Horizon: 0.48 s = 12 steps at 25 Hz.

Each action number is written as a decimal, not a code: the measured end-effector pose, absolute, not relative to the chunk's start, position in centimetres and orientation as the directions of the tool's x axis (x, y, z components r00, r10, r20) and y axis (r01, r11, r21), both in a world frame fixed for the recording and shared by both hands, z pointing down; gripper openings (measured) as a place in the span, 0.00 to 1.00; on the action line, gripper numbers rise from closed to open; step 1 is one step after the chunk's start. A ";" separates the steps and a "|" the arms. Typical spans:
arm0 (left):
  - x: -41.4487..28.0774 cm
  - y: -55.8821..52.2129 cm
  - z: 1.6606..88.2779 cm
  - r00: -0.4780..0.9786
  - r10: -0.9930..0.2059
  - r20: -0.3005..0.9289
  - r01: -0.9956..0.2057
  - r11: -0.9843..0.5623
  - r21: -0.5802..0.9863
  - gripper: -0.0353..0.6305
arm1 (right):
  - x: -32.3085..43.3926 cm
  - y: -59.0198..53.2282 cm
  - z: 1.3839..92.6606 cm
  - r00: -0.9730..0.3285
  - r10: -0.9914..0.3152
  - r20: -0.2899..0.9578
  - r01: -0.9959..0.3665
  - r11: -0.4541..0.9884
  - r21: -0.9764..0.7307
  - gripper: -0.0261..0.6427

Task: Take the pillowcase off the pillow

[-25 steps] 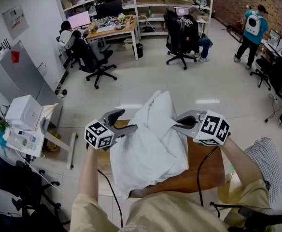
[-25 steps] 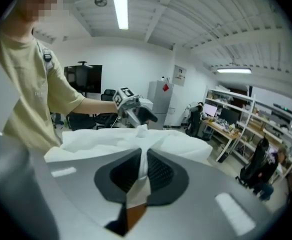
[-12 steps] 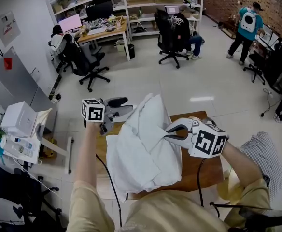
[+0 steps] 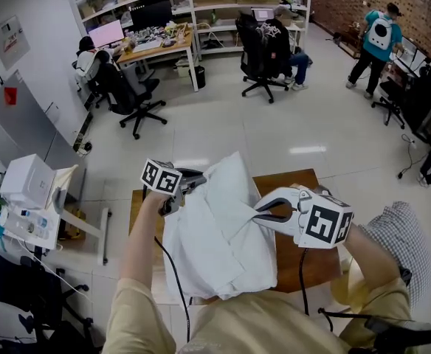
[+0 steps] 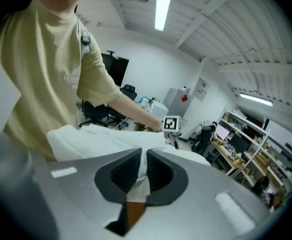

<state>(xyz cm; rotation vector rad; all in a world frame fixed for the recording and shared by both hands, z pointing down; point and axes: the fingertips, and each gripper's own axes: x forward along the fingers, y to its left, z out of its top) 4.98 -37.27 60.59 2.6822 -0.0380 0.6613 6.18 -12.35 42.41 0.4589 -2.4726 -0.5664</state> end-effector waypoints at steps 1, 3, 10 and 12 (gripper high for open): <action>3.6 -39.0 63.4 0.854 0.002 0.520 -0.195 -0.925 0.325 0.06 | 5.8 -11.7 41.5 -0.807 -0.422 0.414 -0.206 0.857 0.473 0.06; 0.6 -41.7 69.1 0.768 -0.069 0.637 -0.317 -0.905 0.284 0.06 | 5.2 -11.7 39.7 -0.826 -0.432 0.362 -0.240 0.851 0.468 0.06; 0.0 -41.8 69.9 0.818 -0.200 0.539 -0.406 -0.865 0.295 0.20 | 8.5 -16.2 42.2 -0.793 -0.492 0.358 -0.390 0.863 0.321 0.06; -0.5 -41.3 65.8 0.833 -0.245 0.496 -0.406 -0.880 0.248 0.33 | 9.7 -18.0 42.2 -0.779 -0.533 0.330 -0.466 0.844 0.265 0.06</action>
